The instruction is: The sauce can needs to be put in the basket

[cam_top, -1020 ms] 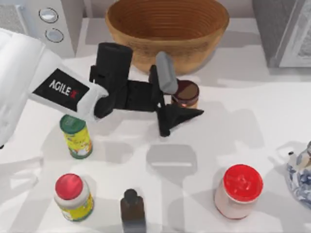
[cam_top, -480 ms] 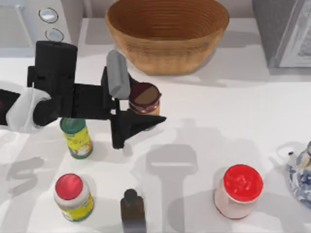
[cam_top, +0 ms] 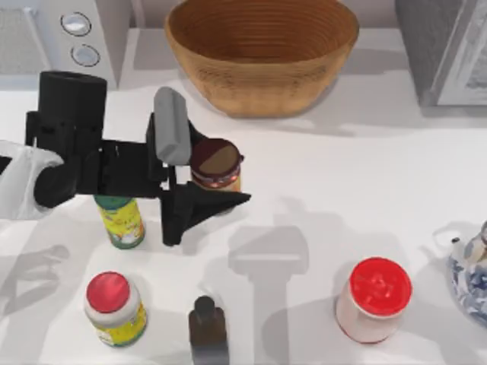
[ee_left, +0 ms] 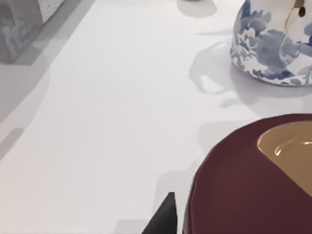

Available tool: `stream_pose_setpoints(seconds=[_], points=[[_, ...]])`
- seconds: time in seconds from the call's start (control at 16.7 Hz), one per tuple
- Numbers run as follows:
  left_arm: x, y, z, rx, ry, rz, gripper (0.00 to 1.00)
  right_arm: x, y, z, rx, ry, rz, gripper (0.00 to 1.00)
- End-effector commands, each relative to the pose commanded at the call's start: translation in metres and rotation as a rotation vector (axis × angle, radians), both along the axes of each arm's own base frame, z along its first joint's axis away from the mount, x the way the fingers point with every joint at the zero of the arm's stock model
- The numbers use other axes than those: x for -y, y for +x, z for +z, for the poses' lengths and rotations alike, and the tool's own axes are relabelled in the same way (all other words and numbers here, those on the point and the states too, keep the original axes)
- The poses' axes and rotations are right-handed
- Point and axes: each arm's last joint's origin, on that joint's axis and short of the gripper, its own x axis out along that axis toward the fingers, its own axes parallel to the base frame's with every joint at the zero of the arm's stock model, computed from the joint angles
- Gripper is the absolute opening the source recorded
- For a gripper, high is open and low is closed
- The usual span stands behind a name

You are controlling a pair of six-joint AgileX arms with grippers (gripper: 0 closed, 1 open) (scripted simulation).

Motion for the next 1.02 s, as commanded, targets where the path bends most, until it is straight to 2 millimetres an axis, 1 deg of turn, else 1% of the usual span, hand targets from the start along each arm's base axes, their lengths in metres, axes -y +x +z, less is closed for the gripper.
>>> stream_pose_setpoints(seconds=[0.06, 0.18, 0.36, 0.54, 0.78, 1.02], points=[[0.000, 0.000, 0.000, 0.000, 0.000, 0.001, 0.00, 0.000, 0.000, 0.000, 0.000, 0.000, 0.000, 1.00], [0.003, 0.007, 0.004, 0.001, 0.006, 0.018, 0.00, 0.000, 0.000, 0.000, 0.000, 0.000, 0.000, 1.00], [0.011, 0.031, 0.019, 0.005, 0.022, 0.082, 0.00, 0.000, 0.000, 0.000, 0.000, 0.000, 0.000, 1.00], [0.022, 0.062, 0.044, 0.010, 0.038, 0.182, 0.00, 0.000, 0.000, 0.000, 0.000, 0.000, 0.000, 1.00], [0.036, 0.104, 0.082, 0.013, 0.042, 0.348, 0.00, 0.000, 0.000, 0.000, 0.000, 0.000, 0.000, 1.00], [0.045, 0.136, 0.118, 0.009, 0.024, 0.512, 0.00, 0.000, 0.000, 0.000, 0.000, 0.000, 0.000, 1.00]])
